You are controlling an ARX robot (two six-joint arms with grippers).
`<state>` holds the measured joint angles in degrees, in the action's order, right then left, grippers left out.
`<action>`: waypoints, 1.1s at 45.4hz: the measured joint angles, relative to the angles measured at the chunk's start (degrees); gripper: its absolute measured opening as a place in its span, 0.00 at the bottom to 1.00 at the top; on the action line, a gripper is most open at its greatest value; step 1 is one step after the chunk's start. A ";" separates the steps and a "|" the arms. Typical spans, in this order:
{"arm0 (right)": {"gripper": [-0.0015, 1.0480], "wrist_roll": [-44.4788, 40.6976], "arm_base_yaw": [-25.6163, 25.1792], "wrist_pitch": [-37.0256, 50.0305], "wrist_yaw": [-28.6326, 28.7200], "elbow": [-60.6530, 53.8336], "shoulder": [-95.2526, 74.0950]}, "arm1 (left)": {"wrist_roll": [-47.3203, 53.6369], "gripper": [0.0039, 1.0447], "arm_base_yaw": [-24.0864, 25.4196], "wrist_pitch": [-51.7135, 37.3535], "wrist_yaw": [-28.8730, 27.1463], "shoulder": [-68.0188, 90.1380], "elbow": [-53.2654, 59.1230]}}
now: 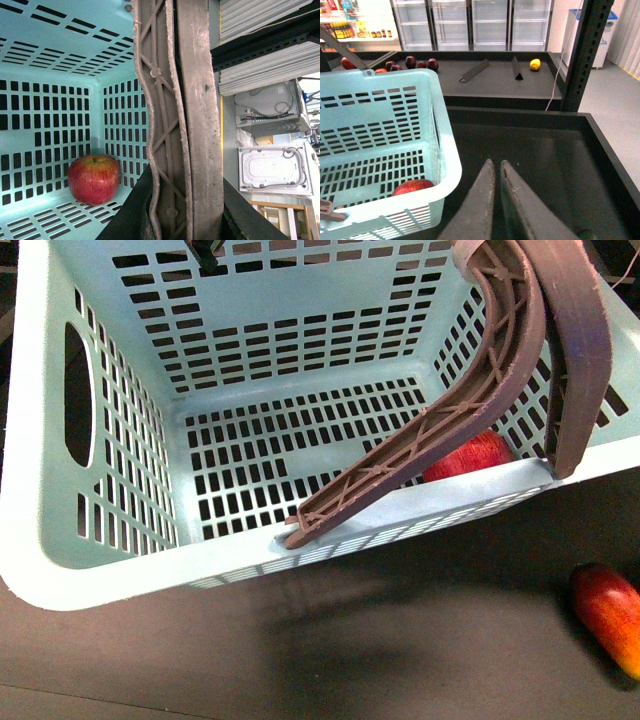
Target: Pick apple with right arm and hold basket with left
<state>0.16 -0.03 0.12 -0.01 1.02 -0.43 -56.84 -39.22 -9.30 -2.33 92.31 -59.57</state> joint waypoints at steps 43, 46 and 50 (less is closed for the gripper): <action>0.92 0.02 0.00 -0.04 -0.02 0.00 0.09 | -21.92 0.17 5.99 9.11 -32.00 2.34 -5.38; 0.92 0.00 0.00 -0.04 0.02 0.00 0.09 | -23.47 0.17 8.63 8.90 -30.82 2.78 -5.44; 0.92 0.00 -0.02 -0.04 0.04 0.00 0.09 | -24.55 0.17 11.67 8.63 -28.76 4.33 -5.84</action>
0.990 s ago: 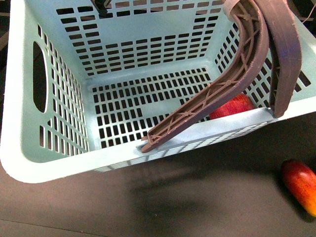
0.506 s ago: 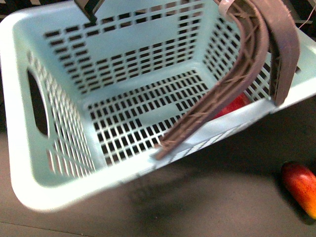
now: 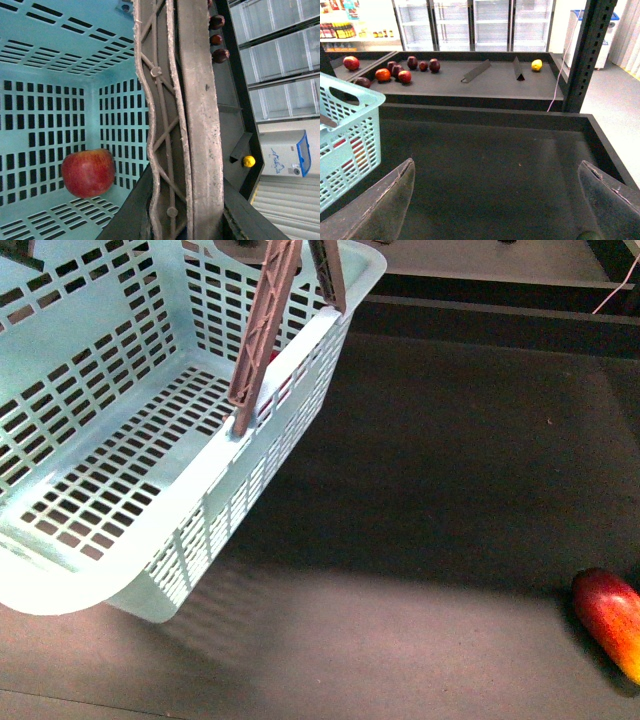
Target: Pick apple with right arm and hold basket with left
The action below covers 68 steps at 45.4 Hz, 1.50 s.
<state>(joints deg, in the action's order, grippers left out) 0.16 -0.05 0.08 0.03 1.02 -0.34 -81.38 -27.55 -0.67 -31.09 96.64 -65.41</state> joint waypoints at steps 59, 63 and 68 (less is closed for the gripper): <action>0.92 0.02 0.02 0.00 -0.04 0.00 0.02 | -8.57 0.17 13.14 -9.99 4.46 16.20 -0.63; 0.92 0.00 0.02 0.00 -0.02 0.00 0.02 | -8.81 0.22 12.83 -9.70 4.57 16.20 -0.63; 0.92 0.02 0.00 0.00 -0.04 0.00 0.02 | -9.03 0.36 12.50 -9.03 4.17 16.20 -0.66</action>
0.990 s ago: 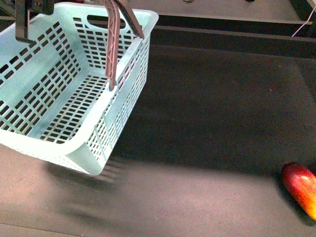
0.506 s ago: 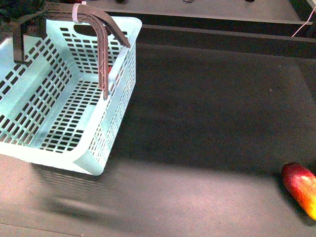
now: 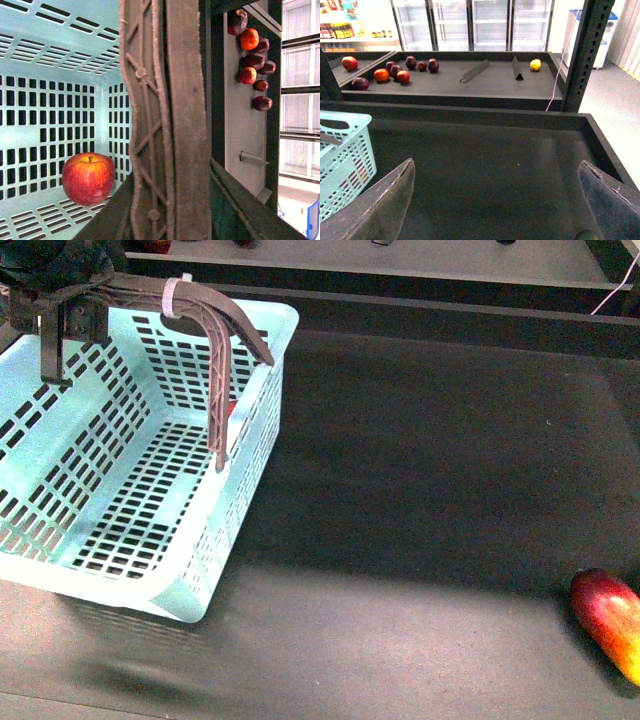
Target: Pick apple with right arm and hold basket with left
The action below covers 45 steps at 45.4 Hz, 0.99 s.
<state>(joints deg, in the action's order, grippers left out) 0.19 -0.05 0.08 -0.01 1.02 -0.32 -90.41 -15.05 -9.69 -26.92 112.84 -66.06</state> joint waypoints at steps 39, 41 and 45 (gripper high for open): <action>0.92 -0.02 0.02 0.00 -0.04 0.00 0.00 | 11.10 0.80 -5.88 -7.69 0.79 -27.80 17.66; 0.92 0.00 0.02 0.00 -0.04 0.00 0.02 | 31.76 0.69 -4.20 -22.25 7.30 -29.99 25.68; 0.92 0.00 0.02 0.00 -0.02 0.00 0.02 | 60.72 0.52 -1.42 -35.82 10.99 -35.01 34.93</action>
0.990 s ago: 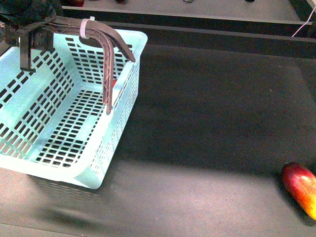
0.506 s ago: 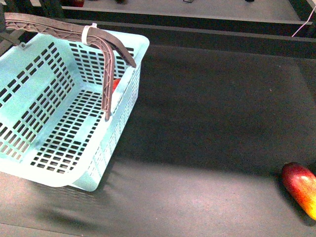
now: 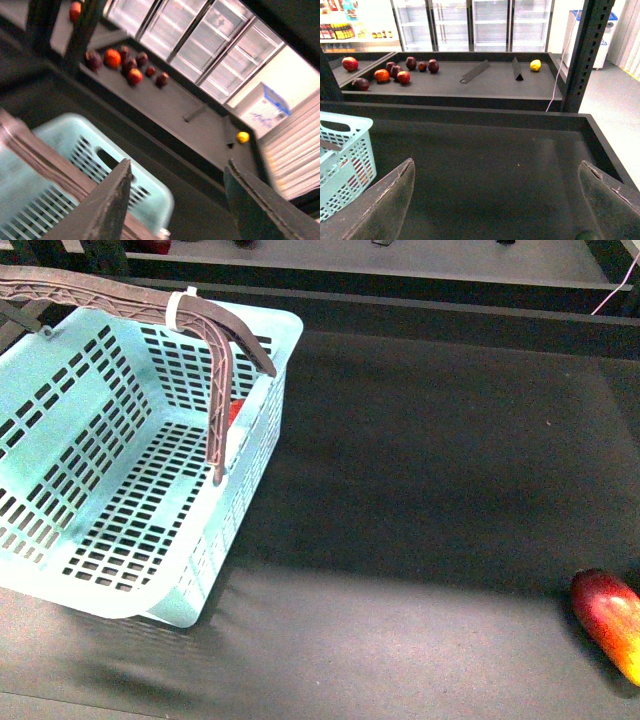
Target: Pick apple with right arm and hold basket with left
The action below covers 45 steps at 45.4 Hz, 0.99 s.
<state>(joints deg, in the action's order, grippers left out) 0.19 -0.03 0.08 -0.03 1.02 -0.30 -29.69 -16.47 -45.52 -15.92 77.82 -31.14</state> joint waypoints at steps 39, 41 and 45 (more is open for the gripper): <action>0.92 -0.02 0.00 0.00 0.00 0.00 0.00 | 29.00 0.03 16.06 5.75 15.34 -33.14 26.75; 0.92 -0.02 0.00 0.00 0.00 0.00 0.00 | 29.03 0.03 16.17 7.06 15.61 -35.12 27.34; 0.92 -0.02 0.00 0.00 0.00 0.00 0.00 | 29.05 0.03 16.20 5.07 15.93 -35.80 29.20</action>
<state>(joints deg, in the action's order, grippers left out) 0.16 -0.03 0.08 -0.03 1.02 -0.30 -0.64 -0.27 -40.45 0.01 42.02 -1.93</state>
